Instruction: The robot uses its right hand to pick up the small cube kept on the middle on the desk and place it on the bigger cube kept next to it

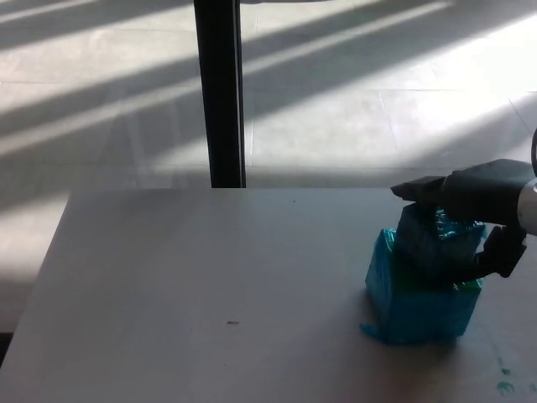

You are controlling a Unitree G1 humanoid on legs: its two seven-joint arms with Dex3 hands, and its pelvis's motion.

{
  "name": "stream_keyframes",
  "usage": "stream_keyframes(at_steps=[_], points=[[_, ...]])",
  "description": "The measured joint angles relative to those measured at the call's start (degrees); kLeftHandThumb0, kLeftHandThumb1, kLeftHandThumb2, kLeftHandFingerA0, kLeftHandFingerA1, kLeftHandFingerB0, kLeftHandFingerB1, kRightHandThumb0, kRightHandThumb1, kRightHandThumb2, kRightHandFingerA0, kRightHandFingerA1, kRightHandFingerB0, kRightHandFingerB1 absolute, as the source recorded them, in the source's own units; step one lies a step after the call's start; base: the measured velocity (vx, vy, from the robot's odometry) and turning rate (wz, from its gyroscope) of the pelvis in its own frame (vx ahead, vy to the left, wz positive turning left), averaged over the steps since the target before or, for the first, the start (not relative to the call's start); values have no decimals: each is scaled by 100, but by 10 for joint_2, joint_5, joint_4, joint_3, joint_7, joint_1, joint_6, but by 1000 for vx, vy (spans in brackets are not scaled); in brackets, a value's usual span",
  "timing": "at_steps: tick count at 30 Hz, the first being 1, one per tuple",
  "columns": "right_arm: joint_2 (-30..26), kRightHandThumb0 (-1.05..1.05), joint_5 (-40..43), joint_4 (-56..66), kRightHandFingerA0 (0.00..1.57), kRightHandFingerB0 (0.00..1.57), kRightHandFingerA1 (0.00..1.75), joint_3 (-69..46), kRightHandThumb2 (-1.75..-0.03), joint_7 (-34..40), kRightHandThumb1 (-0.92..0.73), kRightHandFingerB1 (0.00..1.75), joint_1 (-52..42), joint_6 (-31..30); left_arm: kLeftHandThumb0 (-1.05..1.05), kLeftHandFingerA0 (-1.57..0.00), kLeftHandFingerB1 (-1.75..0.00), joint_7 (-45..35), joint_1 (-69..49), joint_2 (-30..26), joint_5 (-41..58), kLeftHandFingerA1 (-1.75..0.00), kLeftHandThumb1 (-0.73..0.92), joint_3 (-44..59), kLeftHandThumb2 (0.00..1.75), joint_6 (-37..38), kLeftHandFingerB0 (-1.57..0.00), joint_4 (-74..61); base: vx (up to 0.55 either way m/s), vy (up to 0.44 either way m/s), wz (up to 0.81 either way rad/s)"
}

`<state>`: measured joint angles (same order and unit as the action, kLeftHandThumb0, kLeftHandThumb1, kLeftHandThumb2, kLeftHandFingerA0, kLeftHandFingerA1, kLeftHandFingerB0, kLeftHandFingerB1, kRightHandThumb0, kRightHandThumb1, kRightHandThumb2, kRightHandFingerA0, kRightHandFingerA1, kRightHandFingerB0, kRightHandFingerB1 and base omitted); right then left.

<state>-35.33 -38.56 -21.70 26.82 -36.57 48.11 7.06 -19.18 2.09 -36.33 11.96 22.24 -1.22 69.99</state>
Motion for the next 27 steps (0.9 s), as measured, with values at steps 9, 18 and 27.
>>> stream_keyframes(at_steps=[9, 18, 27], points=[[-12, -90, -5, 7, 0, 0, 16, -10, -88, -21, -53, 0, 6, -9, -80, -57, -42, -1, -2, 0, 0, -56, 79, 1, 63, 0, -42, 0, 0, 0, 0], [-38, -94, 40, 21, 0, 0, 9, -122, -90, -31, -55, 0, 40, -14, -79, -49, -52, -3, -2, 0, 0, -63, 63, 3, 105, 0, -34, 1, 0, 0, 0], [-73, -84, 89, 13, 0, 0, 0, -214, -71, -20, -38, 1, 40, -10, -82, -54, -42, -4, -4, 0, 1, -56, 79, 5, 63, 0, -42, 0, 0, 0, 0]])
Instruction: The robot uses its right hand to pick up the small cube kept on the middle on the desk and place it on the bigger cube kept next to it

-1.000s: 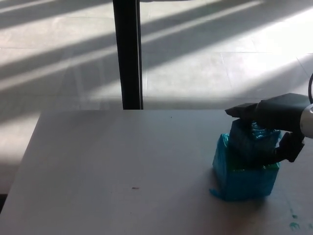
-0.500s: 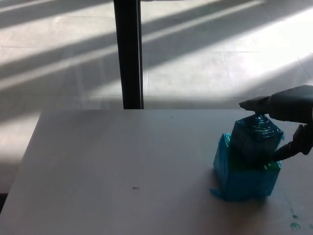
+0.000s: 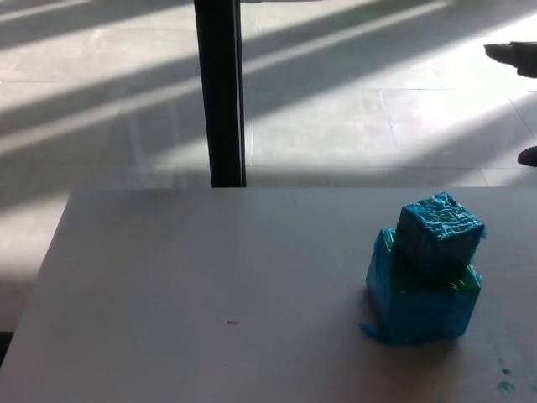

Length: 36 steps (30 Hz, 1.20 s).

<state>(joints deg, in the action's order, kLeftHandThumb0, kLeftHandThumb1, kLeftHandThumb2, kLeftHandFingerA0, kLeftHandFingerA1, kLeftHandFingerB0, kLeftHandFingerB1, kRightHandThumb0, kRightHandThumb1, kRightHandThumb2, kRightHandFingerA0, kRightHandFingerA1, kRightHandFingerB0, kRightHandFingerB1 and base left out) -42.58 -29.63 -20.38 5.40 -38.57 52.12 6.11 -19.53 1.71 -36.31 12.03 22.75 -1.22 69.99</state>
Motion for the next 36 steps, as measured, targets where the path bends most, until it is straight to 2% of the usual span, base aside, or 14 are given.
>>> stream_keyframes(at_steps=[9, 18, 19, 21, 23, 24, 26, 27, 28, 29, 31, 32, 34, 36], points=[[-57, -65, 54, -41, 0, 9, 0, -149, -77, 36, -66, 21, -82, 1, -84, -53, -43, 0, -3, 0, 0, -58, 79, -2, 64, 0, -42, 0, 0, 0, 0], [-57, -79, 67, -72, 0, 9, 58, -278, -98, 101, -60, 55, -243, 1, -82, -54, -42, 0, -4, 1, 0, -57, 78, -2, 64, 0, -43, 0, 0, 0, 0], [-54, -82, 70, -73, 0, 10, 73, -295, -67, 110, -78, 57, -261, 2, -81, -53, -42, 0, -4, 1, 0, -57, 78, -2, 64, 0, -43, 0, 0, 0, 0], [-44, -84, 76, -82, 0, 11, 72, -324, -64, 125, -79, 62, -296, 2, -83, -50, -43, 0, -4, 1, 0, -56, 78, -2, 64, 0, -43, 0, 0, 0, 0], [-32, -82, 81, -88, 1, 12, 67, -349, -98, 138, -62, 60, -326, 2, -83, -54, -43, 0, -5, 1, 0, -56, 78, -2, 63, 0, -44, 0, 0, 0, 0], [-24, -74, 83, -90, 0, 16, 93, -359, -64, 145, -79, 56, -341, 2, -82, -54, -43, 0, -5, 1, 0, -57, 79, -2, 64, 0, -43, 0, 0, 0, 0], [-4, -57, 89, -98, 6, 16, 92, -381, -63, 161, -77, 55, -372, 3, -77, -55, -41, 0, -6, 1, 0, -55, 81, -2, 64, 0, -40, 0, 0, 0, 0], [5, -73, 91, -102, 9, 15, 74, -388, -93, 168, -62, 54, -384, 3, -81, -56, -43, 0, -6, 1, 0, -58, 79, -2, 63, 0, -42, 0, 0, 0, 0], [14, -72, 94, -107, 9, 14, 72, -397, -93, 175, -63, 53, -394, 4, -82, -48, -53, 0, -6, 1, 0, -64, 63, -2, 104, 0, -34, 0, 0, 0, 0], [24, -65, 96, -112, 1, 19, 87, -404, -61, 182, -81, 45, -404, 4, -83, -55, -42, 0, -6, 1, 0, -59, 79, -2, 63, 0, -41, 0, 0, 0, 0], [42, -64, 100, -128, 1, 18, 88, -418, -61, 197, -82, 45, -420, 5, -82, -54, -44, 0, -6, 2, 0, -61, 79, -2, 63, 0, -44, 0, 0, 0, 0], [50, -67, 102, -137, 9, 14, 72, -425, -91, 204, -63, 51, -428, 5, -82, -55, -43, 0, -6, 2, 0, -60, 80, -2, 64, 0, -42, 0, 0, 0, 0], [65, -61, 108, -153, 2, 23, 93, -436, -61, 217, -80, 47, -438, 6, -80, -49, -53, 0, -7, 2, 0, -64, 61, -2, 103, 0, -34, 0, 0, 0, 0], [80, -58, 113, -164, 6, 27, 94, -449, -60, 230, -79, 47, -449, 6, -84, -58, -42, 0, -8, 2, 0, -58, 78, -2, 63, 0, -43, 0, 0, 0, 0]])
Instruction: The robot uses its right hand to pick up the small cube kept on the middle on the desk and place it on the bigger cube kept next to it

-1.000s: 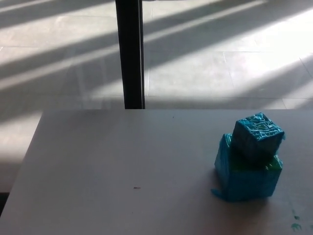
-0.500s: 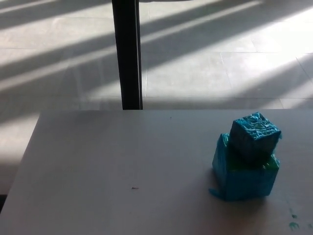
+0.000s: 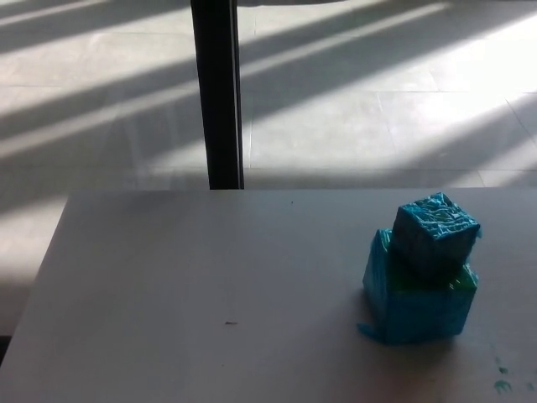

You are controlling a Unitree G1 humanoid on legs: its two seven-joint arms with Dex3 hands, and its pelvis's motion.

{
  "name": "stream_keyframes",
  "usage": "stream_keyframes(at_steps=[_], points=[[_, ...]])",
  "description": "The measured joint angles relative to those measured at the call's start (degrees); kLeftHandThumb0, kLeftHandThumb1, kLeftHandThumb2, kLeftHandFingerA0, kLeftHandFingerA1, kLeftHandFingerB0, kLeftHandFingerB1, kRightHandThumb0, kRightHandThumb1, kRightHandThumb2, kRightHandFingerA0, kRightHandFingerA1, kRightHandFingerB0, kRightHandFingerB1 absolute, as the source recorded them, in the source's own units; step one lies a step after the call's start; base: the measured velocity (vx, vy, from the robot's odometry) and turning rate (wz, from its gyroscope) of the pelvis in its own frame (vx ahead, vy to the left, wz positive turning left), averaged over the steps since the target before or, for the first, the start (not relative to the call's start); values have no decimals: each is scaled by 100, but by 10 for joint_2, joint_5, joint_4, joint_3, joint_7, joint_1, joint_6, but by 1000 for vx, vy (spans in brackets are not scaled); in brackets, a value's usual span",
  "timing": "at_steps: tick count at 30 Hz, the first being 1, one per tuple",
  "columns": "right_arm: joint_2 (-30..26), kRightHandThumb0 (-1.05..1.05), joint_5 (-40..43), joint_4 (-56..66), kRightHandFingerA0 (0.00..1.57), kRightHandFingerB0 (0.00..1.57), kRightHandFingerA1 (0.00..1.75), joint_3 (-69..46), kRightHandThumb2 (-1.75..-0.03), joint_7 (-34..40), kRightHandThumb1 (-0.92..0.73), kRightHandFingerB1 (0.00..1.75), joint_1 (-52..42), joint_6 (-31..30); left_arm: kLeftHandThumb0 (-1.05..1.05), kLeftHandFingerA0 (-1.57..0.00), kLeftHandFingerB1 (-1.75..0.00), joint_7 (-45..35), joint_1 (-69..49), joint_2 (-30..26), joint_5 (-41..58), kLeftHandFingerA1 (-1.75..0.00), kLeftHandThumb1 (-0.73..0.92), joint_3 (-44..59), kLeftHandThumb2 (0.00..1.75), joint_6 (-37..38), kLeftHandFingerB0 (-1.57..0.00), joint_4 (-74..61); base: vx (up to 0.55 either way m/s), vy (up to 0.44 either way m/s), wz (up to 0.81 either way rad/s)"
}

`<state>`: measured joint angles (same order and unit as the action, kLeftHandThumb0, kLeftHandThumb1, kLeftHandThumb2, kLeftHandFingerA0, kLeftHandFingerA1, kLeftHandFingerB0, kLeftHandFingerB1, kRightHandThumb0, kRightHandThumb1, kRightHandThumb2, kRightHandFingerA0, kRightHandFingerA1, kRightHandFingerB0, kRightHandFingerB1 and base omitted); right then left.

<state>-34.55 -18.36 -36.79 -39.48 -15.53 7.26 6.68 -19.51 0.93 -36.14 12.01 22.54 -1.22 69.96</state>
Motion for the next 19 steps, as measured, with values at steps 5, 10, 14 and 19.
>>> stream_keyframes(at_steps=[5, 10, 14, 19], points=[[38, -50, 19, -39, 10, 28, 88, -41, -62, 37, -79, 46, -13, 0, -81, -54, -42, 0, -1, 0, 0, -56, 78, 0, 64, 0, -40, 0, 0, 0, 0], [68, -48, 50, -84, 9, 23, 98, -92, -63, 70, -80, 48, -24, 1, -84, -55, -43, 0, -4, 0, 0, -56, 79, 0, 64, 0, -39, 0, 0, 0, 0], [89, -50, 79, -112, 0, 16, 86, -127, -65, 80, -83, 48, -27, 1, -84, -59, -43, 0, -8, 0, 0, -60, 79, 0, 63, 0, -41, 0, 0, 0, 0], [113, -51, 111, -127, 0, 18, 86, -154, -64, 80, -84, 45, -29, -4, -84, -54, -42, 0, -9, 0, 0, -57, 79, 0, 63, 0, -39, 0, 0, 0, 0]])
